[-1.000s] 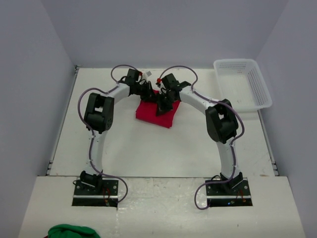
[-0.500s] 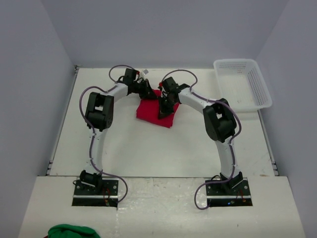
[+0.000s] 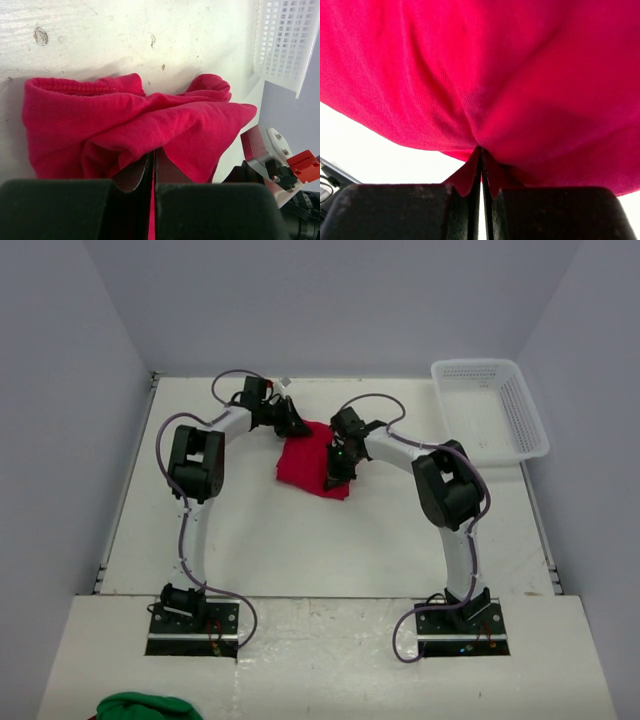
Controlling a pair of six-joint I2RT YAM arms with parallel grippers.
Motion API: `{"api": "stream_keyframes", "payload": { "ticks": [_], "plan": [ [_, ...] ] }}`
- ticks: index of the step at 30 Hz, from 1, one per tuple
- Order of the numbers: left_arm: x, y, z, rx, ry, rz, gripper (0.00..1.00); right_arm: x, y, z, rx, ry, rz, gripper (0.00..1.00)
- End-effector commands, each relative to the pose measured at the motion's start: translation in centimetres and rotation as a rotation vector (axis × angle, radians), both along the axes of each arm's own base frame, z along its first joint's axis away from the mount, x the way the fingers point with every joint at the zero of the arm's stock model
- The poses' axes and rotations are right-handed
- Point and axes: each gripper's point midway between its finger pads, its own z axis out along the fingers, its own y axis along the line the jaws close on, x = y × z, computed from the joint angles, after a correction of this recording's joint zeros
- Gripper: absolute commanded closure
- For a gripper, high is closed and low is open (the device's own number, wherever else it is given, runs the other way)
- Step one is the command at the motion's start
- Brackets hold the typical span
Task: Fold and stack the t-shirts
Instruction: Smooth out wrinkles on the folded tshirt
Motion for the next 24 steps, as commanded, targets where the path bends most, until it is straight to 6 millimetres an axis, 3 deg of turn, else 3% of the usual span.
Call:
{"api": "stream_keyframes", "payload": {
  "ticks": [1, 11, 20, 23, 24],
  "plan": [
    [1.3, 0.6, -0.2, -0.011, -0.034, 0.012, 1.0, -3.1, -2.5, -2.2, -0.135, 0.074, -0.013, 1.0],
    [3.6, 3.4, -0.9, -0.023, -0.037, 0.084, 1.0, -5.5, -4.7, -3.8, -0.193, 0.114, -0.052, 1.0],
    [2.6, 4.4, -1.2, 0.045, -0.039, 0.099, 1.0, -7.0, -5.3, -4.2, -0.19, 0.127, -0.047, 1.0],
    [2.2, 4.3, 1.2, 0.042, -0.079, 0.102, 1.0, -6.6, -4.9, -3.9, -0.18, 0.094, -0.005, 1.0],
    [2.4, 4.6, 1.8, 0.064, -0.097, 0.127, 1.0, -5.9, -4.6, -3.0, -0.18, 0.053, 0.015, 1.0]
  ]
}}
